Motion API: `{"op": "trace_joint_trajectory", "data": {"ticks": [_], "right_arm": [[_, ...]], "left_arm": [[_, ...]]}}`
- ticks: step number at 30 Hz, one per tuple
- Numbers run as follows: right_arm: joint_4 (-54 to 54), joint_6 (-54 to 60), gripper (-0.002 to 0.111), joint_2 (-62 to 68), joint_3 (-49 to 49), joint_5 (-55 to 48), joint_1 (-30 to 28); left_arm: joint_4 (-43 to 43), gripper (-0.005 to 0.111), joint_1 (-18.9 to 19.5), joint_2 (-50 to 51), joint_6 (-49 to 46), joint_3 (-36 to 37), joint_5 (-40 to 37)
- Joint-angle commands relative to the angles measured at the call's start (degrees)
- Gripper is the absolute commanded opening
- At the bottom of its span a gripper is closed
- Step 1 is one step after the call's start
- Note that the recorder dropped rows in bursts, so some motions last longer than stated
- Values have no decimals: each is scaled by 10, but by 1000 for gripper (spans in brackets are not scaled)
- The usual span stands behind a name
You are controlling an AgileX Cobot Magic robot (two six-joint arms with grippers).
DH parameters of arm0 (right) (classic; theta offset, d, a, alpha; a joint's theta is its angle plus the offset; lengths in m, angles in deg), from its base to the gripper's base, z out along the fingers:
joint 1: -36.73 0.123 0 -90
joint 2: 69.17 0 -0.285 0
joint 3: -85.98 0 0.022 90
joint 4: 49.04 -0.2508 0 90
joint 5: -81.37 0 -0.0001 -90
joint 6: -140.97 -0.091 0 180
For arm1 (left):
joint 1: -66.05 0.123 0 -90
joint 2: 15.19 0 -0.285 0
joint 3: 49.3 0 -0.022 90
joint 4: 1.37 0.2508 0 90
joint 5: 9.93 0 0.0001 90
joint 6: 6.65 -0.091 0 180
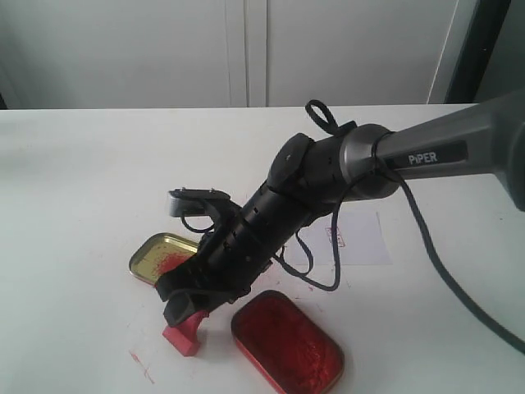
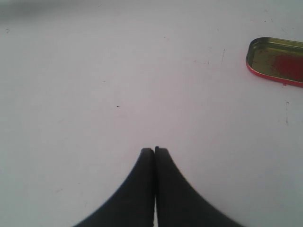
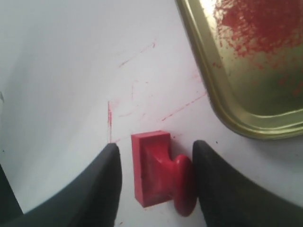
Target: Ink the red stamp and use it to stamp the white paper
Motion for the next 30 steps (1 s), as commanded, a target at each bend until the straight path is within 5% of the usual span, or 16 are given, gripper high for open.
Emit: {"op": "trace_joint_trajectory", "data": {"ticks": [1,12,17,23,30], "right_arm": [[36,-23,46,-19,0,19,1],[81,-52,43,-36,0,57,1],[81,-52,30,-36,0,57,1],[81,-61,0,-36,0,57,1],[81,-61,0,-36,0,58,1]], "left_arm": [[-3,0,1,-3,2,6,-2],[-3,0,1,-3,2,6,-2],[-3,0,1,-3,2,6,-2],[-3,0,1,-3,2,6,-2],[-3,0,1,-3,2,6,-2]]}}
